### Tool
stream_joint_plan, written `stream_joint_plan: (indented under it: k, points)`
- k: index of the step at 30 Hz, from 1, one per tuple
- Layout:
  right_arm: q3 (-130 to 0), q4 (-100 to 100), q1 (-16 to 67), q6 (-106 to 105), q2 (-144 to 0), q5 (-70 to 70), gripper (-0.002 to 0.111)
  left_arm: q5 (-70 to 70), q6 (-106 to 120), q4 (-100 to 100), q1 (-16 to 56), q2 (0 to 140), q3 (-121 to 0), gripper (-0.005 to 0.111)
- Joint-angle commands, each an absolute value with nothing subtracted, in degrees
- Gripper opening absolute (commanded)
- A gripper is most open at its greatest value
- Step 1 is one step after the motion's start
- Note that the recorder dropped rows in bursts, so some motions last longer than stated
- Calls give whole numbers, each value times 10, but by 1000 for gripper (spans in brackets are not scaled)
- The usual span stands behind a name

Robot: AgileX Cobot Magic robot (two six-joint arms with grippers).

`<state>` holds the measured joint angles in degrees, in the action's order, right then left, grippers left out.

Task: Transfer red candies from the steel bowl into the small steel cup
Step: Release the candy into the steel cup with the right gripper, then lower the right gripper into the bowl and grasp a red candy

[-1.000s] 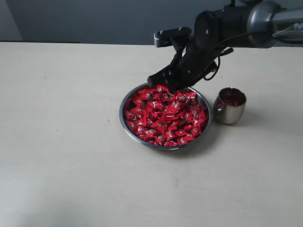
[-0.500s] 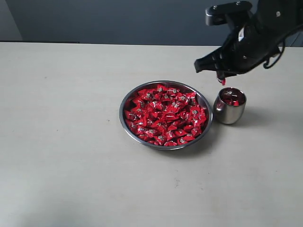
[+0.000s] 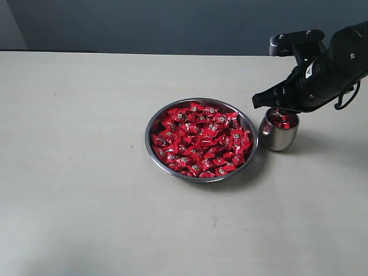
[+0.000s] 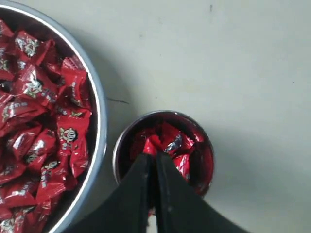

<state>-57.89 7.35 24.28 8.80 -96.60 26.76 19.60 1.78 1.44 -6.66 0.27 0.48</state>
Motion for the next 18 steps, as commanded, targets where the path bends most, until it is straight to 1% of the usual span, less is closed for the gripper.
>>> stream_joint_plan:
  k: [1, 2, 3, 5, 6, 7, 9, 10, 11, 12, 13, 14, 15, 16, 18]
  points:
    - [-578, 87, 240, 90, -983, 250, 1, 193, 17, 16, -62, 0, 0, 0]
    - [-578, 87, 240, 90, -986, 246, 5, 193, 17, 16, -62, 0, 0, 0]
    - [-578, 85, 240, 90, -989, 243, 12, 193, 17, 16, -62, 0, 0, 0]
    - [-578, 85, 240, 90, -989, 241, 28, 193, 17, 16, -62, 0, 0, 0]
    - [-578, 88, 240, 90, -987, 241, 47, 193, 17, 16, -62, 0, 0, 0]
    - [-578, 90, 240, 90, -985, 241, 50, 193, 17, 16, -62, 0, 0, 0]
    - [-578, 90, 240, 90, -974, 239, 45, 193, 17, 16, -62, 0, 0, 0]
    - [-578, 82, 240, 90, -965, 238, 35, 193, 17, 16, -62, 0, 0, 0]
    - [-579, 57, 247, 90, -960, 237, 27, 193, 17, 16, -62, 0, 0, 0]
    - [-579, 45, 256, 89, -955, 237, 22, 193, 17, 16, -62, 0, 0, 0]
    - [-579, 25, 271, 74, -953, 234, 19, 193, 17, 16, -62, 0, 0, 0]
    - [-579, 4, 288, 47, -953, 232, 20, 193, 17, 16, -62, 0, 0, 0]
    - [-579, -20, 309, 13, -955, 233, 24, 193, 17, 16, -62, 0, 0, 0]
    - [-579, -42, 324, -5, -957, 230, 30, 193, 17, 16, -62, 0, 0, 0]
    - [-580, -83, 357, -36, -968, 217, 44, 193, 17, 16, -62, 0, 0, 0]
